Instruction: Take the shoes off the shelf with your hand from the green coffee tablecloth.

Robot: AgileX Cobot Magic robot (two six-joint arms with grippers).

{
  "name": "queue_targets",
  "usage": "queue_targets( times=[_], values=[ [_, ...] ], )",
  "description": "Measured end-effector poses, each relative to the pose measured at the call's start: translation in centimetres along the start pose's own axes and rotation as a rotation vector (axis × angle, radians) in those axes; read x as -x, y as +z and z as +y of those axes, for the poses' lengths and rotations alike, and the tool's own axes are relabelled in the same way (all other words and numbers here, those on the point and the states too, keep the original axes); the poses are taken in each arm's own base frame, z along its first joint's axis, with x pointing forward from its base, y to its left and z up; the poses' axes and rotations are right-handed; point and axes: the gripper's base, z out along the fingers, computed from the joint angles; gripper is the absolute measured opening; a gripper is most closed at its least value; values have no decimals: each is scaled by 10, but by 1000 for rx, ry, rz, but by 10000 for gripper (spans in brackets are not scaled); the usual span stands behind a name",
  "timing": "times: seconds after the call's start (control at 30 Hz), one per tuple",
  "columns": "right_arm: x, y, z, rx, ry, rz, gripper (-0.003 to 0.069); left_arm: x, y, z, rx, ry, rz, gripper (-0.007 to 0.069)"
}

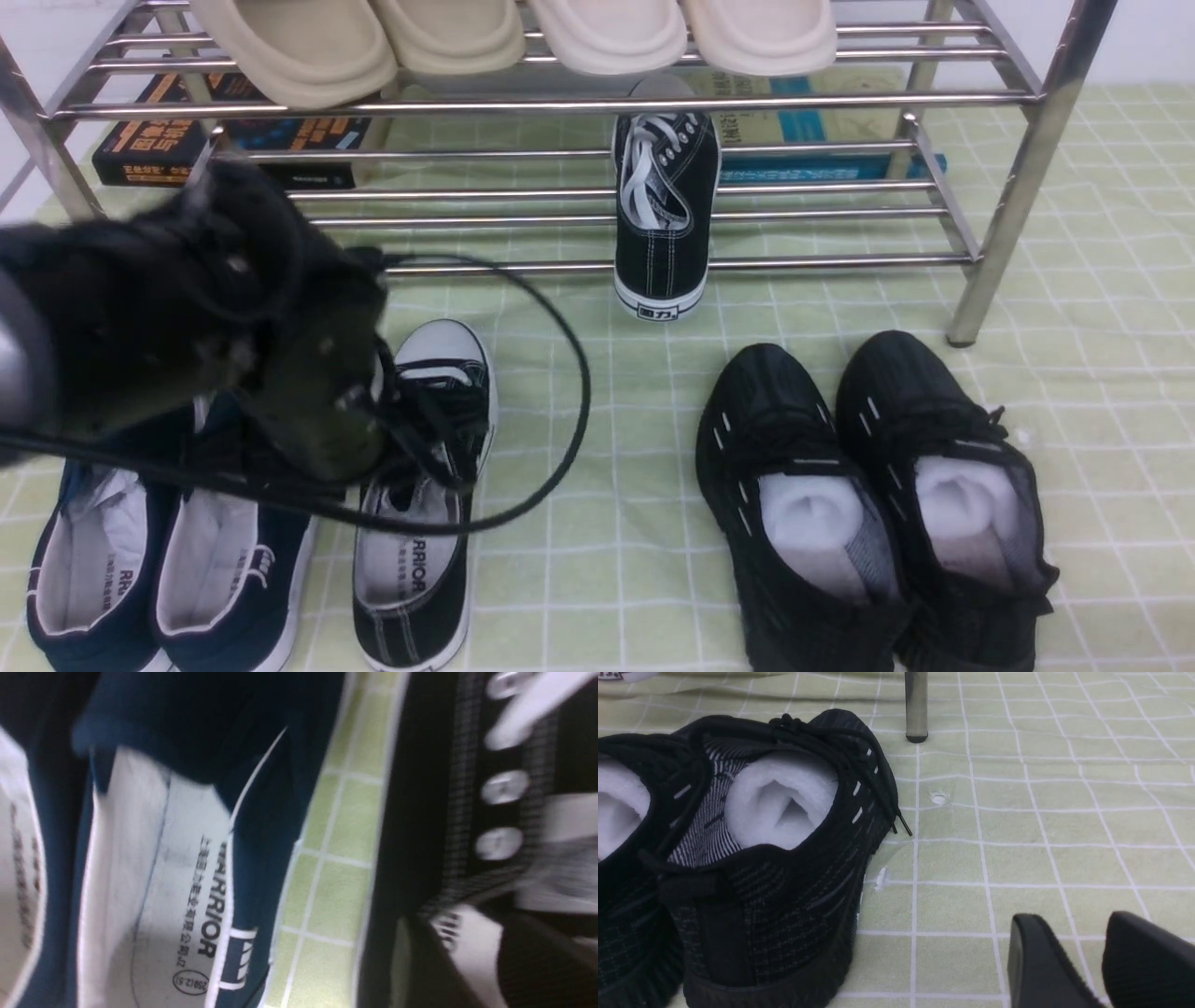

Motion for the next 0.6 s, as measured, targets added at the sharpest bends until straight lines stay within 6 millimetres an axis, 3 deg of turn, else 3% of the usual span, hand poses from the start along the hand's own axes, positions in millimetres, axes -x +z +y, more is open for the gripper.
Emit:
queue_targets(
  times=[0.1, 0.23, 0.4, 0.53, 0.6],
  values=[
    [0, 0, 0, 0, 0, 0, 237, 12, -40, 4, -56, 75, -83, 288],
    [0, 0, 0, 0, 0, 0, 237, 19, -87, 17, -95, 114, -195, 162],
    [0, 0, 0, -5, -12, -1, 237, 10, -121, 43, -52, 114, -245, 13],
    [2, 0, -2, -21, -45, -22, 237, 2, -137, 62, 22, 103, -243, 1],
    [4, 1, 0, 3, 77, -64, 237, -2, -146, 74, 74, 98, -254, 3]
  ],
)
